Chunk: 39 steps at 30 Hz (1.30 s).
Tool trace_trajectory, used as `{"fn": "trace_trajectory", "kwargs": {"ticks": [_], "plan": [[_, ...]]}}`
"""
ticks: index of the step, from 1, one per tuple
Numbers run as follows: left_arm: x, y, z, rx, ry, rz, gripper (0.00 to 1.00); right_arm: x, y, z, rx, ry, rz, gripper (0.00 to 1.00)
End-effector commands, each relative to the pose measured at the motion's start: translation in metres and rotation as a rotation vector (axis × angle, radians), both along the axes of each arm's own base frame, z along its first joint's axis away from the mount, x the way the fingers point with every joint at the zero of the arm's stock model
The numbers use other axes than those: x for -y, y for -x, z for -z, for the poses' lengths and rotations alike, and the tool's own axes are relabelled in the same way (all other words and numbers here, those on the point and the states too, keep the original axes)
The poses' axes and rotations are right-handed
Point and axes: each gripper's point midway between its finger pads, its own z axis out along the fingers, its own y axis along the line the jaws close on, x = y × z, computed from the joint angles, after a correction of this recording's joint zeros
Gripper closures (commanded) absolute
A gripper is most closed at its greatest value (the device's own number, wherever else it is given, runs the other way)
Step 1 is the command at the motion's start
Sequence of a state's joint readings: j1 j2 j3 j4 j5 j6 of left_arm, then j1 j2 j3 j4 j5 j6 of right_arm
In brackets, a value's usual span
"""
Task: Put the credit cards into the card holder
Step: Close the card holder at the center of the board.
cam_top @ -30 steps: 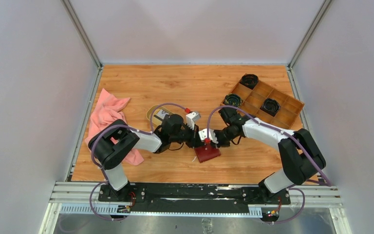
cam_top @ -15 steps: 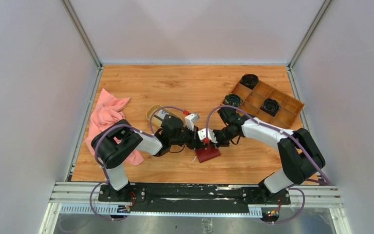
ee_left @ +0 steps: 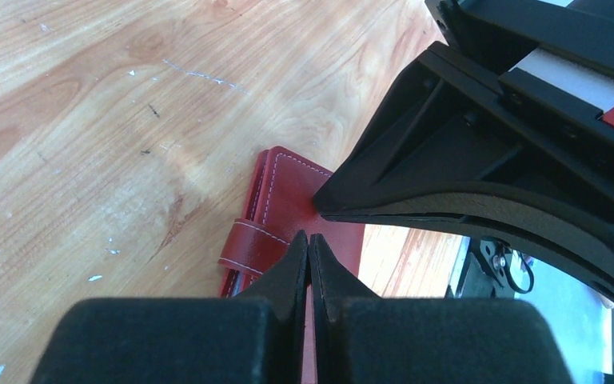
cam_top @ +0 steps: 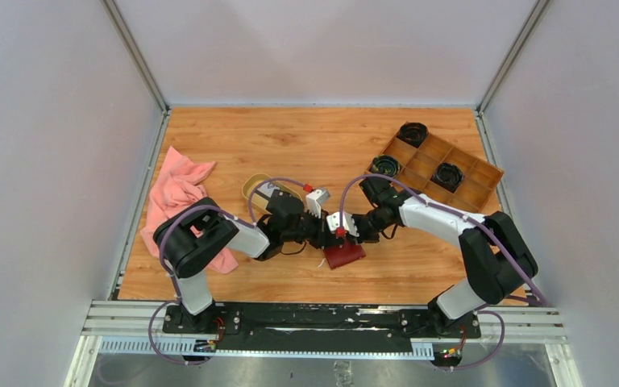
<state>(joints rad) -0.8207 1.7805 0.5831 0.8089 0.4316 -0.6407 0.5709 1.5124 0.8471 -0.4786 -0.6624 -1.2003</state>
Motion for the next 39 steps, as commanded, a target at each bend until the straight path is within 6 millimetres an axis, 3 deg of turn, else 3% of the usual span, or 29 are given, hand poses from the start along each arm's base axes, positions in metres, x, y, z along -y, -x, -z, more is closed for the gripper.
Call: {"fn": "trace_trajectory", "kwargs": {"ticks": [1,39], "plan": [[-0.003,0.006,0.013,-0.017,-0.026,-0.006,1.00,0.001,0.004,0.012,-0.014,0.047,-0.011,1.00],[0.000,0.020,0.016,-0.073,-0.026,-0.034,1.00,0.000,0.003,0.013,-0.026,0.059,0.003,1.00]]}}
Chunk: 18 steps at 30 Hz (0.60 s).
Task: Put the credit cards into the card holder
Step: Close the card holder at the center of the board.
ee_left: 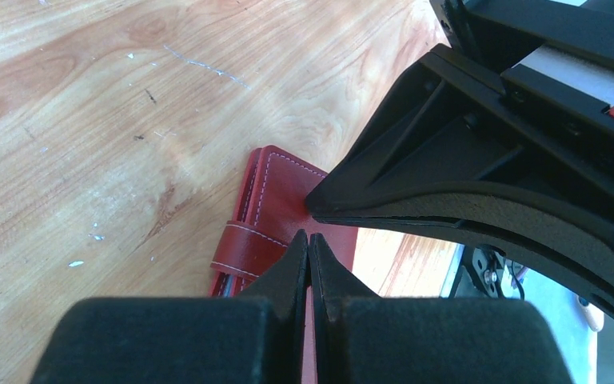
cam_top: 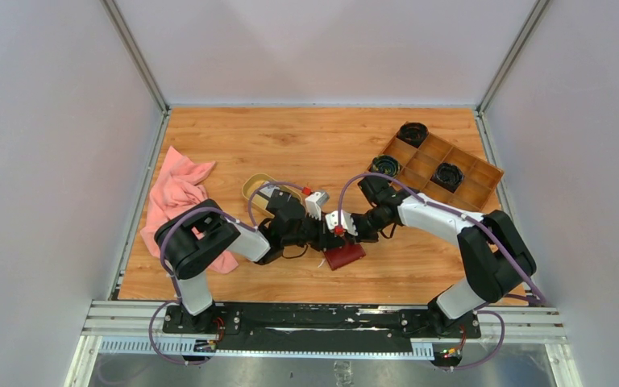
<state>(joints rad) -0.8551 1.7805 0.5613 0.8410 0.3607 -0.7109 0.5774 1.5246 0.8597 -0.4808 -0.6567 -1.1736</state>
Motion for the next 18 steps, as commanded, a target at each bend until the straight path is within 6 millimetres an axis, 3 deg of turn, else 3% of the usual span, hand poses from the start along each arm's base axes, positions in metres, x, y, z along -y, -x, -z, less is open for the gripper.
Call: {"fn": "trace_trajectory", "kwargs": {"ticks": [1,18], "plan": [[-0.003,0.016,0.015,-0.039,-0.034,0.022,1.00,0.001,0.004,0.012,-0.011,0.052,-0.013,1.00],[-0.012,0.025,0.034,-0.069,-0.070,-0.009,1.00,0.001,0.004,0.014,-0.013,0.060,-0.011,1.00]]}}
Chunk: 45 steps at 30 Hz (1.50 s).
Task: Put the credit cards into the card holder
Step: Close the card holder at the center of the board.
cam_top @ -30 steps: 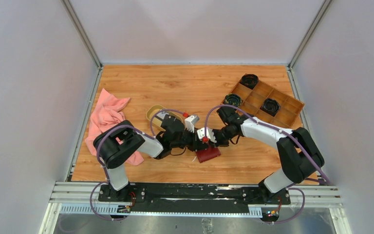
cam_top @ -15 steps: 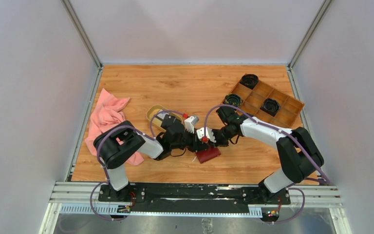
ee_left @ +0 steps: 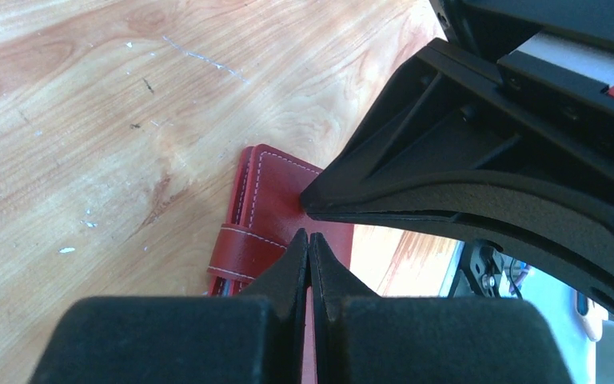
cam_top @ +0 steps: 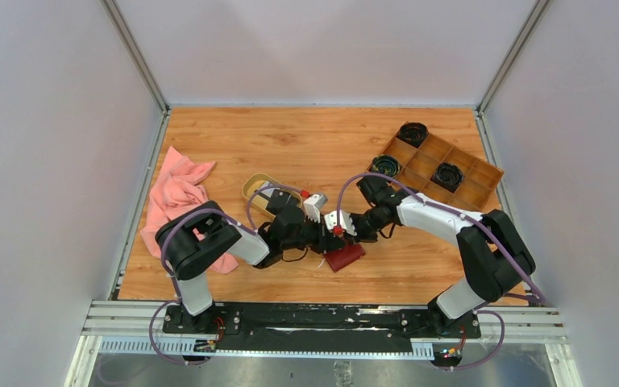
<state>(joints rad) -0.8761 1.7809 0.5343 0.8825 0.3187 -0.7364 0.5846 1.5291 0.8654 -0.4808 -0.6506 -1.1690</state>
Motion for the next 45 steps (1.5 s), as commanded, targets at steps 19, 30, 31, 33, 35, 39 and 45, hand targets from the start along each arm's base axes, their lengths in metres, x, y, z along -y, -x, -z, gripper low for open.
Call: {"fn": "trace_trajectory", "kwargs": {"ticks": [19,30,31,33,35,39,45], "plan": [[-0.027,0.030,0.058,-0.015,-0.145,-0.037,1.00,0.002,0.004,0.015,-0.014,0.063,-0.010,1.00],[-0.034,0.038,0.068,-0.003,-0.186,-0.056,1.00,0.002,0.005,0.015,-0.015,0.067,-0.011,1.00],[-0.034,0.039,0.068,-0.004,-0.187,-0.058,1.00,0.002,0.004,0.016,-0.014,0.067,-0.011,1.00],[-0.035,0.041,0.070,-0.007,-0.192,-0.062,1.00,0.002,0.005,0.015,-0.015,0.067,-0.010,1.00],[-0.036,0.043,0.071,-0.010,-0.197,-0.067,1.00,0.002,0.005,0.016,-0.014,0.068,-0.011,1.00],[-0.039,0.045,0.074,-0.015,-0.207,-0.081,1.00,0.002,0.004,0.016,-0.015,0.071,-0.010,1.00],[-0.042,0.048,0.079,-0.016,-0.231,-0.098,1.00,0.002,0.005,0.016,-0.015,0.072,-0.012,1.00]]}}
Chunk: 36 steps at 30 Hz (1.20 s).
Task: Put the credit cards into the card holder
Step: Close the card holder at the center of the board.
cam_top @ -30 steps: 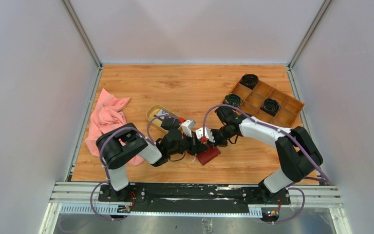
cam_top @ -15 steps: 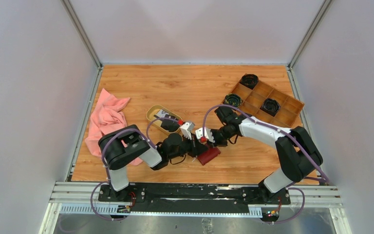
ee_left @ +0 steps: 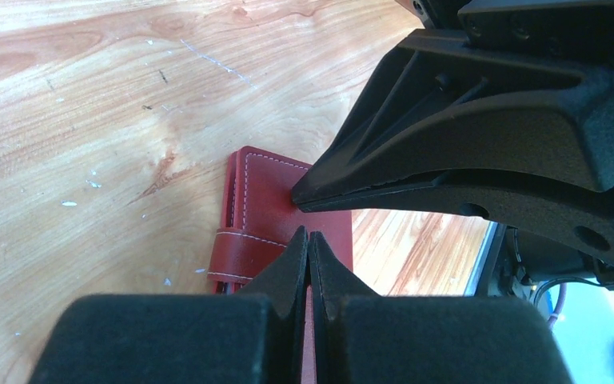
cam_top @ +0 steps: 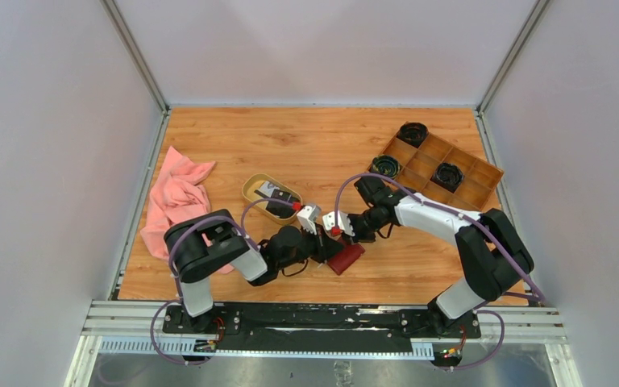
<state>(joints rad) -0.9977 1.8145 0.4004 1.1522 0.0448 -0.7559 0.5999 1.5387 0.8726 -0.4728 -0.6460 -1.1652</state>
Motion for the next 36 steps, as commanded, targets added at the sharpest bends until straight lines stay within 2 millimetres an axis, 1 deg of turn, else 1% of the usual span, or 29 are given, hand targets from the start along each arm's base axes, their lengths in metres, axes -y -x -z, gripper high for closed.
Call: {"fn": "trace_trajectory", "kwargs": {"ticks": [1,13,16,18,21,27,36], "plan": [[-0.038,0.038,0.077,-0.146,-0.269,0.028,1.00,0.006,0.005,0.015,-0.019,0.071,-0.001,1.00],[-0.048,0.035,0.087,-0.137,-0.353,-0.054,1.00,0.005,0.006,0.015,-0.021,0.071,-0.005,1.00],[-0.051,0.036,0.091,-0.138,-0.375,-0.064,1.00,0.004,0.006,0.015,-0.021,0.068,-0.005,1.00],[-0.050,0.039,0.091,-0.133,-0.387,-0.057,1.00,0.004,0.006,0.015,-0.021,0.069,-0.006,1.00],[-0.047,0.042,0.091,-0.126,-0.388,-0.049,1.00,0.003,0.008,0.015,-0.022,0.068,-0.010,1.00],[-0.050,0.046,0.089,-0.116,-0.396,-0.055,1.00,0.001,0.008,0.014,-0.028,0.064,-0.007,1.00],[-0.056,0.054,0.100,-0.158,-0.414,-0.070,1.00,0.000,0.008,0.012,-0.031,0.059,-0.002,1.00]]}}
